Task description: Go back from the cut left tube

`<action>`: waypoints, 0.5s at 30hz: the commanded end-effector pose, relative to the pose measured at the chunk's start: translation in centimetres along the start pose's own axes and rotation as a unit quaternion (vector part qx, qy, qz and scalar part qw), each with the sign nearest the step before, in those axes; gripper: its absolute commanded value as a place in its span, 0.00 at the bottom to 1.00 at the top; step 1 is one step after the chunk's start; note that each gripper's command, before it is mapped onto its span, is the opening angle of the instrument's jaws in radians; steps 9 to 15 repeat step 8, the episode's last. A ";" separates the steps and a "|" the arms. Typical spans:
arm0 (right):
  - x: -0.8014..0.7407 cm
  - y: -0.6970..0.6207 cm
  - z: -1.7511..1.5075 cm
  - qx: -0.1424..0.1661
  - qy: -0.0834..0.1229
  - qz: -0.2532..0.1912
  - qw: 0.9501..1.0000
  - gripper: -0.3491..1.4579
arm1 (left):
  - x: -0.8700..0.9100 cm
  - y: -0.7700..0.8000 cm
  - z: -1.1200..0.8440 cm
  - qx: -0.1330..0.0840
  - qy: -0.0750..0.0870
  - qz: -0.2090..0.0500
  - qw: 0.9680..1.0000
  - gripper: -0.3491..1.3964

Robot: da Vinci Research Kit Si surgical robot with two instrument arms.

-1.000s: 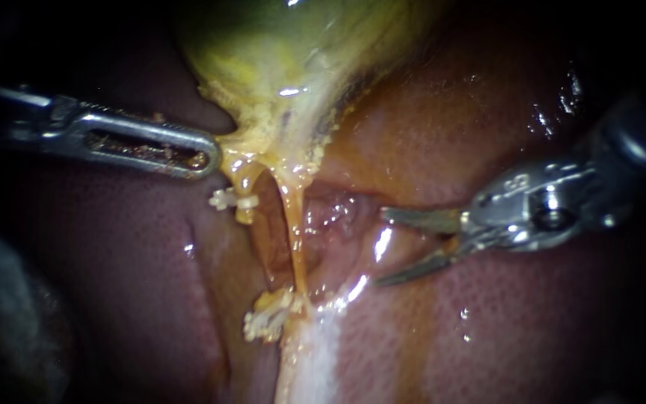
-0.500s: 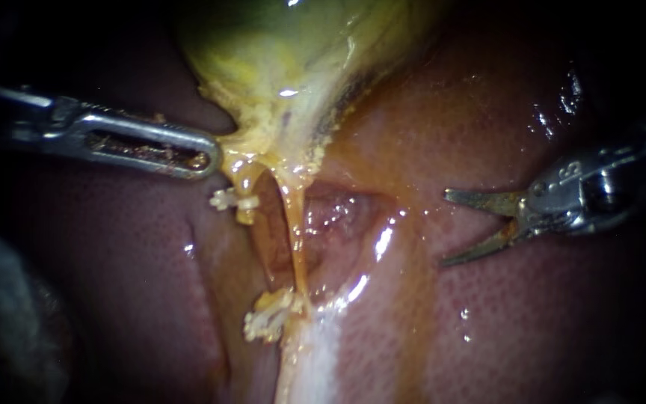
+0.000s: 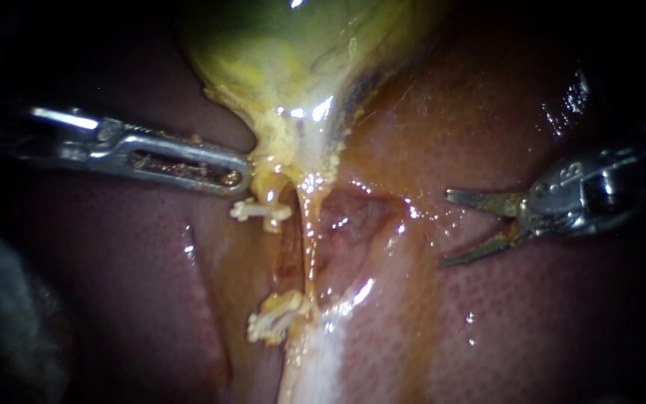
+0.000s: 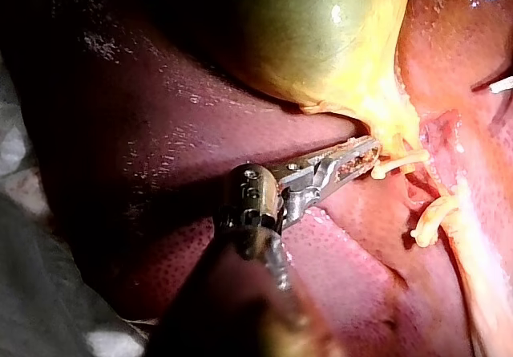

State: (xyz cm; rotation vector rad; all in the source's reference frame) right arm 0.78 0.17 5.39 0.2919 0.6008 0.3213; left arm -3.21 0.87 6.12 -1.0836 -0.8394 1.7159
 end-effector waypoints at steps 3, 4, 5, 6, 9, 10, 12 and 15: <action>0.00 0.00 -0.01 0.001 0.000 0.000 1.000 1.00 | 0.00 0.00 0.00 0.000 -0.001 0.000 1.000 0.00; 0.00 0.00 -0.01 0.001 0.000 0.000 1.000 1.00 | 0.00 0.00 0.00 0.000 -0.001 0.000 1.000 0.00; 0.01 0.00 -0.01 0.001 0.000 0.000 1.000 1.00 | 0.00 0.00 0.00 -0.001 -0.001 0.000 1.000 0.00; 0.01 0.00 -0.01 0.000 0.000 0.000 1.000 1.00 | 0.00 0.00 0.00 -0.001 -0.001 0.000 1.000 0.00; 0.05 -0.01 0.00 0.006 -0.002 0.001 1.000 1.00 | 0.01 0.00 -0.02 -0.001 -0.001 0.000 1.000 0.00; 0.05 -0.01 0.00 0.006 -0.002 0.001 1.000 1.00 | 0.01 0.00 -0.02 -0.001 -0.001 0.000 1.000 0.00; 0.05 -0.01 0.00 0.006 -0.002 0.001 1.000 1.00 | 0.01 0.00 -0.02 -0.001 -0.001 0.000 1.000 0.00; 0.05 -0.01 0.00 0.006 -0.002 0.001 1.000 1.00 | 0.01 0.00 -0.02 -0.001 -0.001 0.000 1.000 0.00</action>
